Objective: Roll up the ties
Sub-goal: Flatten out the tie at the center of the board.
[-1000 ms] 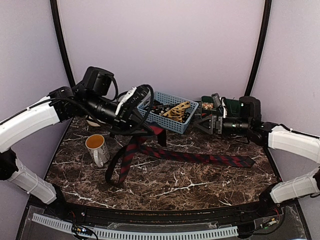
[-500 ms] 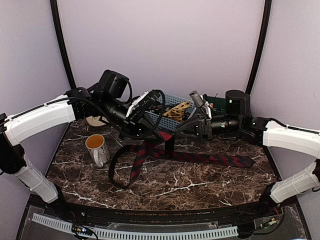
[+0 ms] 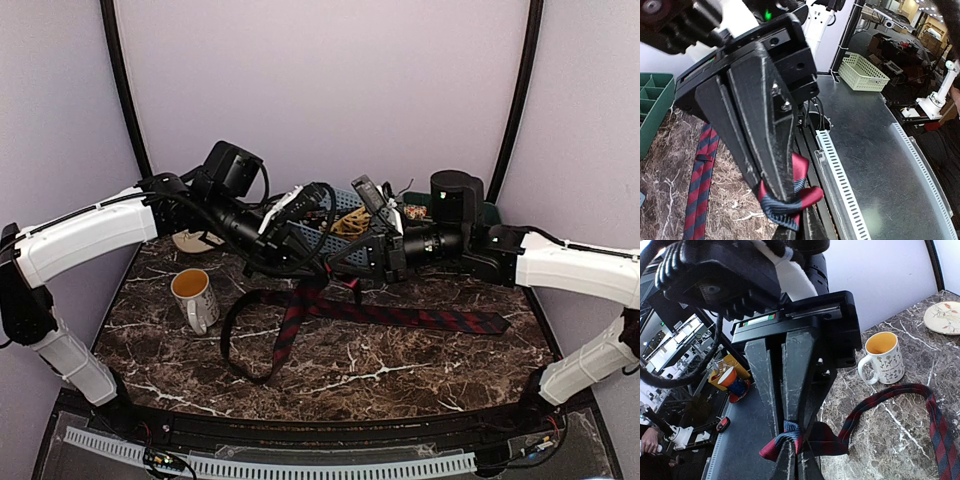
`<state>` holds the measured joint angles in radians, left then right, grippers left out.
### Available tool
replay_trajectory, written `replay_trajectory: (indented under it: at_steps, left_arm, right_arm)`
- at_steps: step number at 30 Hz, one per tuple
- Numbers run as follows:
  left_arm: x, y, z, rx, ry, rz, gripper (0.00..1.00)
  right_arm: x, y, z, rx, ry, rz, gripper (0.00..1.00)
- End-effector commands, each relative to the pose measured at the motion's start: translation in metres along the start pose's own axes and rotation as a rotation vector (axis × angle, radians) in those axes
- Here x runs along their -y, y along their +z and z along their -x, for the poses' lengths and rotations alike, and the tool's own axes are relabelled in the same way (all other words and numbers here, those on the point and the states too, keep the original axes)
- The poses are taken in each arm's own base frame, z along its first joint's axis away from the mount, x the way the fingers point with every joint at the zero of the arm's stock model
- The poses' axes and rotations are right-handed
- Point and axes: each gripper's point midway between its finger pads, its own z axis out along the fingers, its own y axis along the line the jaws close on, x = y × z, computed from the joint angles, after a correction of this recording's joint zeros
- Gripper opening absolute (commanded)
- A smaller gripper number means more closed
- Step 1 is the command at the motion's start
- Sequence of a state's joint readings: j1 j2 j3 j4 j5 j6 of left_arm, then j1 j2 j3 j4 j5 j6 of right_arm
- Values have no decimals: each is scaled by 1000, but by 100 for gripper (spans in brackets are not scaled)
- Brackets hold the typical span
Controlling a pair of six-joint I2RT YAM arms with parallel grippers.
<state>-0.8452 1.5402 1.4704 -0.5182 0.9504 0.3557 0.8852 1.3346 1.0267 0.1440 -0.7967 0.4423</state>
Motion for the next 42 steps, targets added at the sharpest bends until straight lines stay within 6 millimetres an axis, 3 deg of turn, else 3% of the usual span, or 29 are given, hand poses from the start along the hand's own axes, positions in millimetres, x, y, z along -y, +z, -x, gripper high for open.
replay_trajectory:
  at_steps: [1, 3, 7, 11, 14, 17, 22, 26, 28, 34, 38, 40, 42]
  left_arm:
    - [1, -7, 17, 49, 56, 41, 6]
    - [-5, -11, 16, 56, 40, 79, 17]
    - [-27, -20, -9, 37, -14, 258, 60]
    - [-43, -27, -70, -44, -105, 441, 69]
    - [-36, -26, -120, -114, -159, 476, 71]
    - [-41, -32, -168, -222, -209, 588, 72]
    - [-36, -29, -212, -360, -288, 606, 70]
    - [-42, -23, -239, -498, -233, 640, 71]
    - [-50, -20, -244, -541, -207, 645, 71]
    - [-83, 0, -221, -499, -39, 647, 73]
    - [-105, 14, -226, -536, 13, 644, 72]
    - [-109, 24, -242, -594, 1, 589, 68]
    - [-112, 27, -250, -637, -44, 548, 51]
  right_arm:
    - [7, -5, 12, 41, -38, -102, 0]
    - [12, -11, 13, 52, -34, -134, 0]
    - [29, -33, 16, 78, -7, -228, 0]
    - [48, -72, 26, 145, 17, -329, 0]
    - [71, -95, 25, 165, 56, -410, 0]
    - [87, -108, 20, 168, 89, -454, 0]
    - [106, -118, 11, 159, 125, -504, 0]
    - [112, -128, 12, 172, 137, -514, 0]
    - [113, -130, 13, 178, 142, -511, 0]
    - [114, -132, 8, 177, 158, -512, 0]
    - [112, -139, 7, 185, 158, -531, 0]
    - [113, -143, 5, 187, 161, -545, 0]
    - [115, -146, 2, 184, 170, -565, 0]
